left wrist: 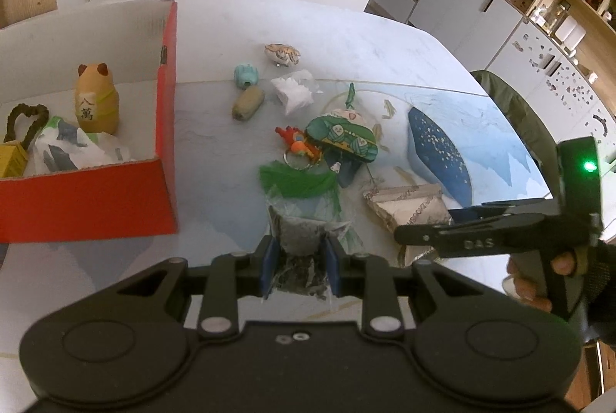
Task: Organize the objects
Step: 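Lift the silver snack bag with the right tool while the left tool lifts the clear bag, then carry the silver bag with the right tool while the left tool carries the clear bag over the box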
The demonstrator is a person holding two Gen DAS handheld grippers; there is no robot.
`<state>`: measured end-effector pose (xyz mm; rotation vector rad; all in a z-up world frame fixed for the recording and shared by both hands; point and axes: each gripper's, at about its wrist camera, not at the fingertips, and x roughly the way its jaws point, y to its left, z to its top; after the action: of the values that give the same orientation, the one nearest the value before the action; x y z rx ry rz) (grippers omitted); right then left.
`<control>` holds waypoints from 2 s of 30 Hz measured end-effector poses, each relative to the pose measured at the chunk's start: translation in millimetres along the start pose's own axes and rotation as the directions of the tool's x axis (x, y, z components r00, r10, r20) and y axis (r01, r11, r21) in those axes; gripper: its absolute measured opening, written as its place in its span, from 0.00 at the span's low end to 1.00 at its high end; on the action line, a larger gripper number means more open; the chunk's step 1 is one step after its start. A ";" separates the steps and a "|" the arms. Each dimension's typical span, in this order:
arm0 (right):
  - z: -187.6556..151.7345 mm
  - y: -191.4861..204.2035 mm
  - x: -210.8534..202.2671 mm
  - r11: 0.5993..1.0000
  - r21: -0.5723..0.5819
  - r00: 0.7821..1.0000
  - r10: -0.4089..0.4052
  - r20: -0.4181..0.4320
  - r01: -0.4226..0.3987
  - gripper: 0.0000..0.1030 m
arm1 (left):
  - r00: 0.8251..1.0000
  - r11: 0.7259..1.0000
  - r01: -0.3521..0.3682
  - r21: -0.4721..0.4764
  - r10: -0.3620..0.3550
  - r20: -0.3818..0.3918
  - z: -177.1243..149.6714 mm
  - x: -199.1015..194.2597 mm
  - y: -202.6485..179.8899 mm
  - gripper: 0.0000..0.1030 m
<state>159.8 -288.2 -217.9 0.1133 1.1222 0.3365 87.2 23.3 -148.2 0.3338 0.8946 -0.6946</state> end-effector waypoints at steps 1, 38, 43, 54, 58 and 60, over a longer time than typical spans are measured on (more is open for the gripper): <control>-0.3 1.2 0.4 1.000 -0.005 1.000 -0.009 0.007 0.009 0.66 | 1.000 1.000 0.001 0.002 -0.001 -0.001 -0.7 -0.6 0.6 0.25; 74.3 120.6 -94.9 0.957 -0.262 0.967 0.176 0.186 -0.124 0.44 | 0.990 0.996 -0.079 -0.052 0.084 0.113 38.3 -70.5 64.8 0.25; 92.8 163.4 -92.2 0.932 -0.332 0.956 0.221 0.192 -0.149 0.44 | 0.980 0.989 -0.130 -0.066 0.139 0.142 50.2 -87.6 88.8 0.25; 120.0 244.0 -53.6 0.888 -0.434 0.955 0.244 0.171 -0.149 0.44 | 0.955 0.970 -0.227 -0.085 0.239 0.175 79.7 -103.3 144.5 0.25; 126.3 267.8 -30.9 0.881 -0.447 0.958 0.244 0.150 -0.155 0.44 | 0.948 0.961 -0.259 -0.096 0.272 0.166 91.8 -93.8 166.2 0.25; 128.2 278.9 -17.3 0.879 -0.454 0.963 0.232 0.137 -0.148 0.44 | 0.942 0.954 -0.283 -0.094 0.296 0.160 96.8 -86.3 175.2 0.25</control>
<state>210.2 -20.4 -75.6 -0.1457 0.8250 0.7365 226.6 135.7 -23.8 0.3295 0.6843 -0.4112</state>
